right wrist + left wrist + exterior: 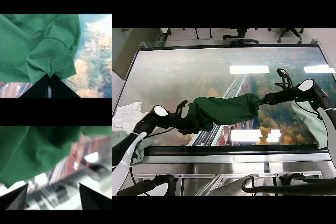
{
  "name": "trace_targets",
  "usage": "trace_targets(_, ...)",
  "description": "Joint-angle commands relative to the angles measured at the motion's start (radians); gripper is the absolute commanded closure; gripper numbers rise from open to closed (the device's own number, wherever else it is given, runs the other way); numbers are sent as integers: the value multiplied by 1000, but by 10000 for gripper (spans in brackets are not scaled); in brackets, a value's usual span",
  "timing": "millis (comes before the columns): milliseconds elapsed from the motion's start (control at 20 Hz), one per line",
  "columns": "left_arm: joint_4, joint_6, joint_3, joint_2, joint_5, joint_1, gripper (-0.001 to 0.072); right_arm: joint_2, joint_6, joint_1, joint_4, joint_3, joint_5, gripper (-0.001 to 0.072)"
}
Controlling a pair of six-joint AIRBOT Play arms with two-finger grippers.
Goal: Fold the shirts.
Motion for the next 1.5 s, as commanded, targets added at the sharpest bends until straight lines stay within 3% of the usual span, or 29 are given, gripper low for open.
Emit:
trace_targets(0,0,-90,-43,-42,259,-99,15,-1,-3,0,0,0,-2,692)
trace_targets(100,1,-104,-8,-84,283,-112,15,-1,-24,1,3,0,-2,691)
trace_targets(150,1,-104,22,-109,278,-112,106,-1,-26,1,3,0,-2,691)
trace_targets(300,5,-104,105,-158,262,-111,477,-1,-27,1,3,0,-2,692)
trace_targets(350,13,-103,132,-172,256,-111,636,-1,-28,1,3,0,-2,691)
trace_targets(400,23,-103,152,-182,252,-110,693,-1,-28,1,3,0,-1,691)
trace_targets(650,186,-122,268,-150,131,-106,695,41,-28,-1,2,0,9,692)
trace_targets(1000,348,-153,621,220,-67,-19,695,358,-28,-95,10,158,-39,692)
trace_targets(1300,349,-159,913,533,-140,223,695,710,-29,-125,-24,322,-301,693)
trace_targets(1450,350,-134,1038,616,-148,299,695,801,-38,-125,-62,382,-378,692)
